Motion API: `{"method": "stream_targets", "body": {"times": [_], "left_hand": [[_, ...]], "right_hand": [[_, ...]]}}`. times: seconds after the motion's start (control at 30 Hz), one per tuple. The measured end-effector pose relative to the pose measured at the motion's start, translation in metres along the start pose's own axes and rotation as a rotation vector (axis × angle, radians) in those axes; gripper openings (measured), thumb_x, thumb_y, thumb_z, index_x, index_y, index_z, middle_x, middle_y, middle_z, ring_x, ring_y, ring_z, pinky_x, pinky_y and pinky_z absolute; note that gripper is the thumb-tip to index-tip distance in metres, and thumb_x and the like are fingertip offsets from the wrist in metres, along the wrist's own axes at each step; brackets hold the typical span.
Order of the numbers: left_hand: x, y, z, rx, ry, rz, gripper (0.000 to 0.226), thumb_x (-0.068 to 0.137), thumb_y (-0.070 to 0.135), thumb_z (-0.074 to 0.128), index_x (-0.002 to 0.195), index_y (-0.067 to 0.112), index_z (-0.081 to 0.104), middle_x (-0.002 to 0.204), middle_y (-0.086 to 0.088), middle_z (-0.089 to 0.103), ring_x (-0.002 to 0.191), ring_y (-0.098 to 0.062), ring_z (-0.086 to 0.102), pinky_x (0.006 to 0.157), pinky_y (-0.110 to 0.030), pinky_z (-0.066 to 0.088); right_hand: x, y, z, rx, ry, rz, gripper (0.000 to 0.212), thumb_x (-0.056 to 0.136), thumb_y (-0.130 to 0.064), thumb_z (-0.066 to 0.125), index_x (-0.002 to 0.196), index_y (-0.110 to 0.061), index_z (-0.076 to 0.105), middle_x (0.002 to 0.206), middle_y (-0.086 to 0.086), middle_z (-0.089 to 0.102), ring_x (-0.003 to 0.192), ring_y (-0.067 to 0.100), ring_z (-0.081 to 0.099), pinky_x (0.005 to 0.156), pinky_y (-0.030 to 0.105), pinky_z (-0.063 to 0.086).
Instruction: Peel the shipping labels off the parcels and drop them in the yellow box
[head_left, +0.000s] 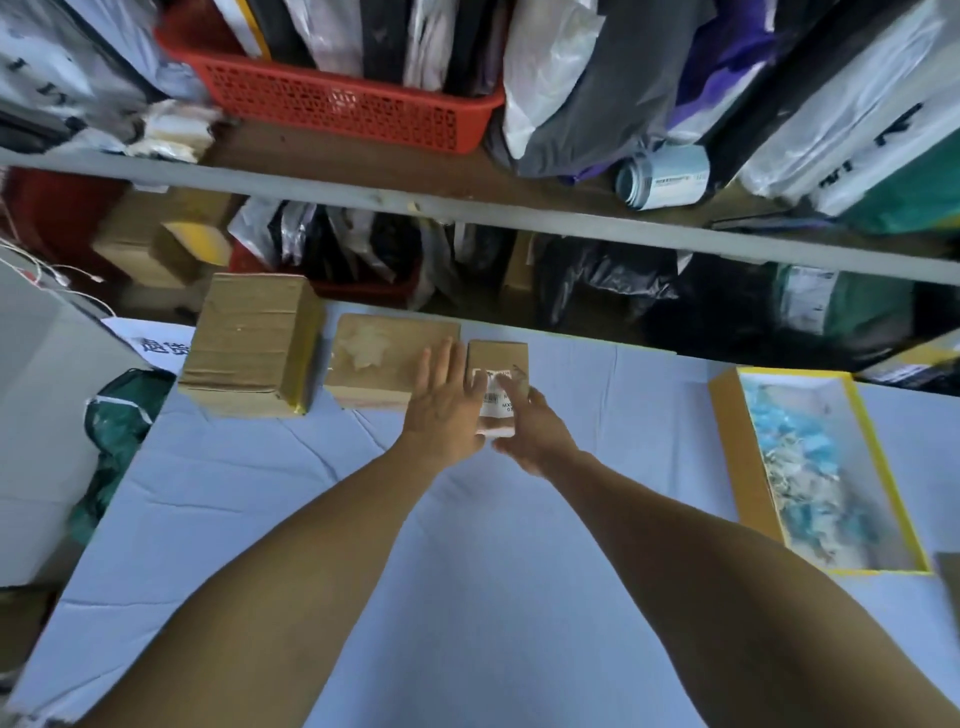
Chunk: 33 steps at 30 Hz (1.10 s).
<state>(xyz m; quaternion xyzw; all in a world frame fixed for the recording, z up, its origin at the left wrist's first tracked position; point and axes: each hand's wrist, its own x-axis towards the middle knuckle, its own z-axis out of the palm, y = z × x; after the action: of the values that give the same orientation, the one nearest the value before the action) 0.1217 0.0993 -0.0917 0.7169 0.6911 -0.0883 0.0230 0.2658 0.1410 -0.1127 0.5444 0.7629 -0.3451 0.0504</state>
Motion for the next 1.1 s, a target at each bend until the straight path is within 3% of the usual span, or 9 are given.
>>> {"method": "stream_targets", "body": {"times": [0.13, 0.33, 0.47, 0.57, 0.77, 0.93, 1.1], "left_hand": [[-0.008, 0.028, 0.003, -0.071, 0.001, -0.029, 0.074, 0.085, 0.057, 0.057, 0.146, 0.018, 0.039, 0.157, -0.022, 0.022, 0.148, -0.043, -0.003, 0.12, -0.053, -0.001], [-0.043, 0.06, 0.009, -0.233, -0.033, -0.043, 0.066, 0.093, 0.046, 0.055, 0.15, 0.02, 0.032, 0.153, -0.013, 0.036, 0.15, -0.036, -0.006, 0.123, -0.044, 0.001], [-0.082, 0.074, 0.025, -0.362, 0.016, -0.061, 0.068, 0.089, 0.04, 0.065, 0.148, 0.018, 0.039, 0.152, -0.01, 0.04, 0.15, -0.034, 0.008, 0.121, -0.042, 0.002], [-0.116, 0.083, 0.032, -0.485, 0.087, -0.103, 0.068, 0.079, 0.031, 0.078, 0.139, 0.011, 0.052, 0.145, -0.013, 0.05, 0.145, -0.038, 0.026, 0.119, -0.046, 0.017], [-0.195, 0.083, 0.032, -0.73, 0.014, -0.174, 0.074, 0.086, 0.024, 0.072, 0.15, 0.016, 0.036, 0.158, -0.006, 0.031, 0.138, -0.028, 0.04, 0.109, -0.039, 0.04], [-0.256, 0.098, 0.043, -0.818, -0.014, -0.139, 0.077, 0.082, 0.026, 0.076, 0.148, 0.016, 0.038, 0.157, -0.004, 0.033, 0.135, -0.025, 0.046, 0.103, -0.039, 0.046], [-0.309, 0.124, 0.05, -0.825, -0.036, -0.134, 0.075, 0.084, 0.027, 0.074, 0.148, 0.016, 0.037, 0.154, -0.001, 0.034, 0.129, -0.023, 0.049, 0.1, -0.035, 0.047]], "right_hand": [[-0.012, 0.015, 0.01, -0.008, 0.122, -0.013, 0.069, 0.087, -0.019, 0.058, 0.147, -0.034, 0.025, 0.136, 0.009, 0.051, 0.109, 0.032, 0.059, 0.084, 0.035, 0.049], [-0.053, 0.042, 0.019, 0.019, 0.152, -0.049, 0.066, 0.088, -0.017, 0.059, 0.145, -0.035, 0.031, 0.14, 0.001, 0.051, 0.116, 0.026, 0.057, 0.091, 0.033, 0.047], [-0.091, 0.051, 0.037, 0.05, 0.176, -0.086, 0.064, 0.087, -0.018, 0.062, 0.144, -0.032, 0.036, 0.142, -0.002, 0.049, 0.119, 0.024, 0.056, 0.091, 0.034, 0.049], [-0.123, 0.049, 0.053, 0.086, 0.21, -0.091, 0.064, 0.086, -0.021, 0.064, 0.142, -0.032, 0.036, 0.141, -0.004, 0.05, 0.115, 0.023, 0.058, 0.087, 0.033, 0.05], [-0.195, 0.031, 0.079, 0.135, 0.211, -0.089, 0.069, 0.085, -0.019, 0.066, 0.146, -0.027, 0.035, 0.136, 0.0, 0.054, 0.113, 0.025, 0.058, 0.081, 0.028, 0.043], [-0.257, 0.028, 0.1, 0.114, 0.183, 0.004, 0.079, 0.087, -0.024, 0.067, 0.153, -0.022, 0.024, 0.133, 0.005, 0.056, 0.113, 0.027, 0.057, 0.084, 0.031, 0.043], [-0.313, 0.038, 0.121, 0.153, 0.166, 0.029, 0.078, 0.084, -0.02, 0.069, 0.151, -0.023, 0.029, 0.14, 0.002, 0.053, 0.119, 0.023, 0.055, 0.089, 0.028, 0.043]]}}
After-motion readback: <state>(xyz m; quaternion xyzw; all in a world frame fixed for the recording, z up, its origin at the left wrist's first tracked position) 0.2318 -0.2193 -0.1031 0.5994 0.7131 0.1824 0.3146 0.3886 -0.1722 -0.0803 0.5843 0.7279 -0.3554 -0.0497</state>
